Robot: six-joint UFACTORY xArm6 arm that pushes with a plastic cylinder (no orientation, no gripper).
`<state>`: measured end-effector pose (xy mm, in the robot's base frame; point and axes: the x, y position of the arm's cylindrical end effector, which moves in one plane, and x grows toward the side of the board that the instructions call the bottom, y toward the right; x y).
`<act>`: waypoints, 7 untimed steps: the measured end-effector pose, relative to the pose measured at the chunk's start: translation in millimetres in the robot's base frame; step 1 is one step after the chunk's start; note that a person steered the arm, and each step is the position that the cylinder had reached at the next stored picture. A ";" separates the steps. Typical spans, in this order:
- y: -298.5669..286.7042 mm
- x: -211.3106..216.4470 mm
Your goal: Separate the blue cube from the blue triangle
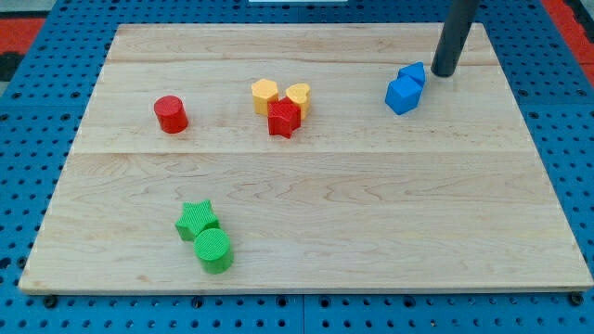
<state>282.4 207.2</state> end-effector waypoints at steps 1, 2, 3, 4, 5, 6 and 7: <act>-32.4 -7.5; -67.0 49.3; -71.8 67.4; -55.1 73.4; -78.8 91.9; -110.4 96.7; -88.4 98.0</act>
<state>380.5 118.8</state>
